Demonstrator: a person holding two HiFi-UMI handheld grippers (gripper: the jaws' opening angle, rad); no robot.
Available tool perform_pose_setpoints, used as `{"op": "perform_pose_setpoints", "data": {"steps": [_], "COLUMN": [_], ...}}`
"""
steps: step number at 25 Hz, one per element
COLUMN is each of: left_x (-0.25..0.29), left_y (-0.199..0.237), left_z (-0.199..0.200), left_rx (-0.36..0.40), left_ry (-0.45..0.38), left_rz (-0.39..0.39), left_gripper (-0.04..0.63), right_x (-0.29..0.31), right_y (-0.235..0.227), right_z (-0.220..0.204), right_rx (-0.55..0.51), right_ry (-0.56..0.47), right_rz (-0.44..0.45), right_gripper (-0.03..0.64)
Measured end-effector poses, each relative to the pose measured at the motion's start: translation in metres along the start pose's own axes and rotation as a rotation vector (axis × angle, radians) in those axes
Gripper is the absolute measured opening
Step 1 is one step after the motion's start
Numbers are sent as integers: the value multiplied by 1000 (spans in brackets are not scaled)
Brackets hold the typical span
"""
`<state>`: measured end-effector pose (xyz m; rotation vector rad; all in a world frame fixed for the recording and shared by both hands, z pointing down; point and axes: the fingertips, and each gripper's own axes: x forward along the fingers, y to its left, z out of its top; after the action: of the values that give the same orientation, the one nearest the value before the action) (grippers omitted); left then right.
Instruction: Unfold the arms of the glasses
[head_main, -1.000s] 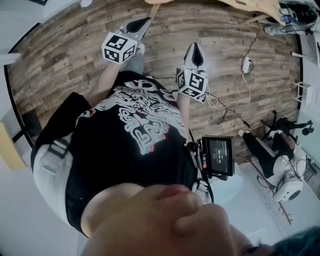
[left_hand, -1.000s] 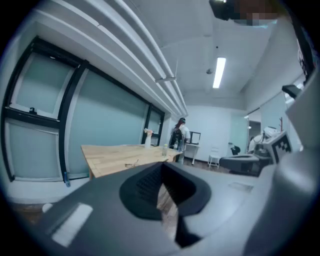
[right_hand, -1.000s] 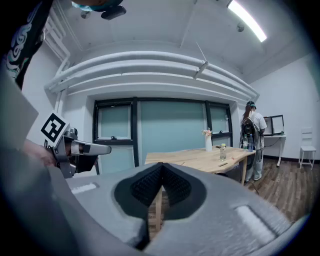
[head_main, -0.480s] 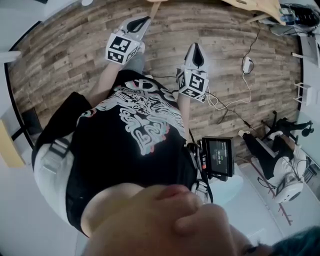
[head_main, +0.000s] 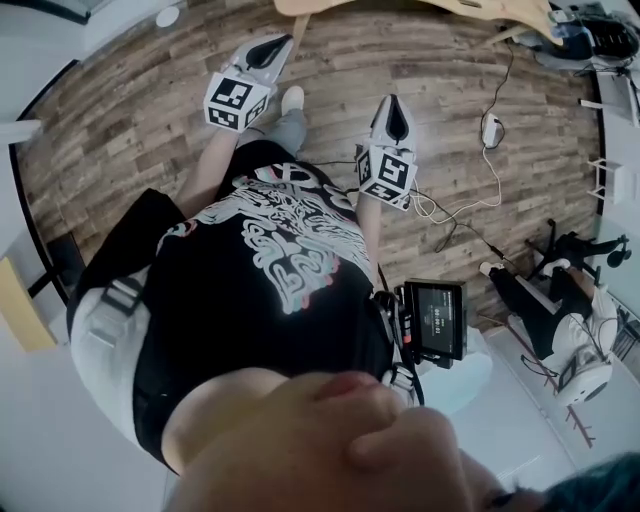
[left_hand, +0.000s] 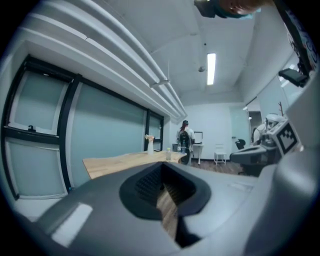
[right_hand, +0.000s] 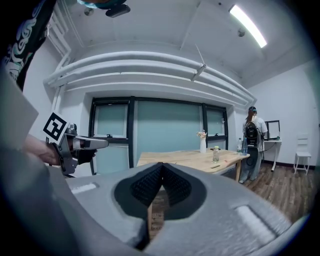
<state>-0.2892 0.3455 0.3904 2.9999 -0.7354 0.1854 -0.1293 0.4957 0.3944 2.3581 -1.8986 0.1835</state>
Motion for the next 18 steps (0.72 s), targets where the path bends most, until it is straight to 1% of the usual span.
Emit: {"op": "perform_pose_setpoints", "data": {"steps": [4,8,10,12,15,18], "left_x": [32,74,96,119,163,211], "left_y": [12,23,35,54,84,112], "left_z": [-4,-10,-10,-3,7,9], "left_rx": [-25,-16,-11,9,67,83], "left_ry": [-3,25,26,13,11,50], "left_rz": [-2,-15,-20,0,45,27], "left_gripper": [-11,-11,-11,-11,-11,-11], "right_x": [24,59,83,110,154,201], "right_y": [-6,-30,-40,-49,-68,-83], "right_z": [-4,-6,-7,-4,8,17], "right_rx": [-82,-72,-66,-66,-81,-77], "right_ry": [26,36,42,42,43,53], "right_rz": [9,-4,-6,-6,-22,-37], "right_gripper": [-2,-2,-2,-2,-2,-2]}}
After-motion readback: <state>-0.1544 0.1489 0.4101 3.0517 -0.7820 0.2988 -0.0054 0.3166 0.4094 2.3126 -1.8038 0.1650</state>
